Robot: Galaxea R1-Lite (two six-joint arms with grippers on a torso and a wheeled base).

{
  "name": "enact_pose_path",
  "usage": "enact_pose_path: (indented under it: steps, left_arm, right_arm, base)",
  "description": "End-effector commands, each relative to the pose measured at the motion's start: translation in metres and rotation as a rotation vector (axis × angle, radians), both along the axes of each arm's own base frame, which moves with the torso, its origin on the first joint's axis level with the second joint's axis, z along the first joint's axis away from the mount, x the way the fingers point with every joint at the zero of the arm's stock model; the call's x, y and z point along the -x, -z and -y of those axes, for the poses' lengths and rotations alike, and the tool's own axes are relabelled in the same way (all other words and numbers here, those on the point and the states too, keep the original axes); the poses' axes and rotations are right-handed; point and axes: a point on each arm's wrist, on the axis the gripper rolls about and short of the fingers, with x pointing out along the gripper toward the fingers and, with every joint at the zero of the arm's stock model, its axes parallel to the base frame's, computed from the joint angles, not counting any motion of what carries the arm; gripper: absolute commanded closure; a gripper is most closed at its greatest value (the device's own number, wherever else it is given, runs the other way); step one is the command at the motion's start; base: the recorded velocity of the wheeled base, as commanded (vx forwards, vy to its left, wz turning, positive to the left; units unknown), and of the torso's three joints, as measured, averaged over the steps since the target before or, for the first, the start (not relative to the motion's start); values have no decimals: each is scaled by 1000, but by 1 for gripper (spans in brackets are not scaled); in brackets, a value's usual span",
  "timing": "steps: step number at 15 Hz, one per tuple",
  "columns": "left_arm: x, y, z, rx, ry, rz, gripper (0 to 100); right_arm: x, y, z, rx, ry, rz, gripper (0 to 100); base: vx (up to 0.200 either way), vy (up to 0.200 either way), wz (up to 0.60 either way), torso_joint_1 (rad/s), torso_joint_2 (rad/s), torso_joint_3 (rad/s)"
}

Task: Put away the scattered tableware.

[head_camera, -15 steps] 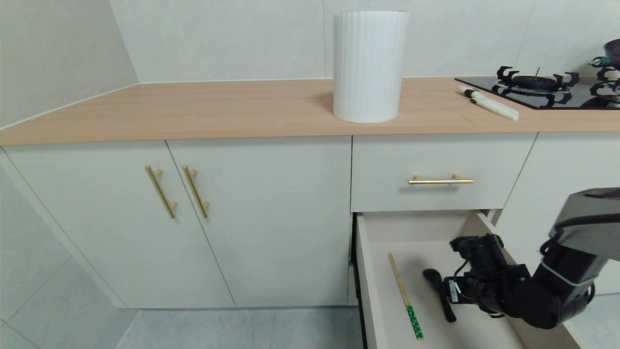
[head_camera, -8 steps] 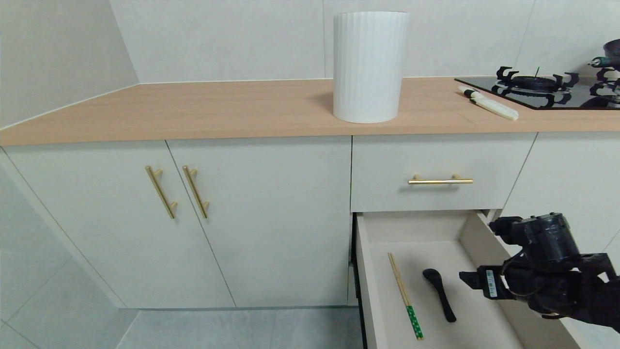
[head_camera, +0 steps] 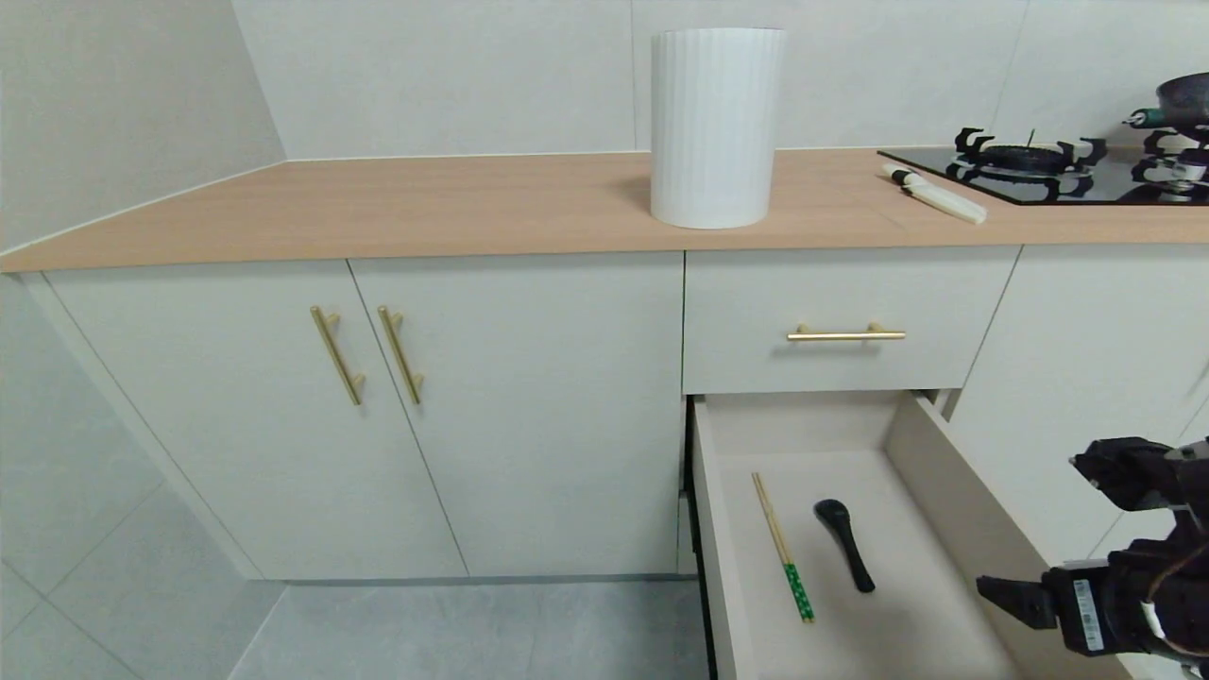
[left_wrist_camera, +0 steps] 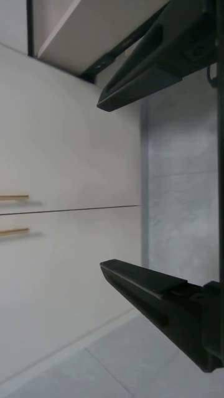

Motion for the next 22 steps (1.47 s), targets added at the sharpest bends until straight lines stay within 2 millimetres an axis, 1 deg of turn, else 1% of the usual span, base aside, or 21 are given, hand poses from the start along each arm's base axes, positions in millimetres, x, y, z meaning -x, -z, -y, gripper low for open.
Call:
enact_pose_path:
  steps: [1, 2, 5, 7, 10, 12, 14, 16, 20, 22]
  left_arm:
    - [0, 0, 0, 4, 0, -1, 0]
    - [0, 0, 0, 7, -1, -1, 0]
    - [0, 0, 0, 7, -1, 1, 0]
    - [0, 0, 0, 7, -1, -1, 0]
    - [0, 0, 0, 7, 0, 1, 0]
    - [0, 0, 0, 7, 0, 1, 0]
    - [0, 0, 0, 7, -1, 1, 0]
    - [0, 0, 0, 7, 0, 1, 0]
    - [0, 0, 0, 7, -1, 1, 0]
    - [0, 0, 0, 9, -1, 1, 0]
  right_arm:
    - [28, -15, 4, -24, -42, 57, 0]
    - [32, -13, 5, -24, -58, 37, 0]
    - [38, -5, 5, -53, -123, -77, 0]
    - [37, 1, 3, -90, -177, -167, 0]
    - [24, 20, -6, -65, -190, -302, 0]
    - [12, 35, -16, -37, -214, -375, 0]
    - [0, 48, -32, -36, -231, -385, 0]
    - [-11, 58, -44, -40, -209, -377, 0]
    - [-29, 73, -53, -9, -138, -320, 0]
    - [-36, 74, -56, -8, -128, -283, 0]
  base:
    - [-200, 0, 0, -2, 2, 2]
    - [-200, 0, 0, 2, 7, 7]
    - [0, 0, 0, 0, 0, 0]
    - [0, 0, 0, 0, 0, 0]
    - [0, 0, 0, 0, 0, 0]
    - [0, 0, 0, 0, 0, 0]
    - [0, 0, 0, 0, 0, 0]
    - [0, 0, 0, 0, 0, 0]
    - [0, 0, 0, 0, 0, 0]
    - [0, 0, 0, 0, 0, 0]
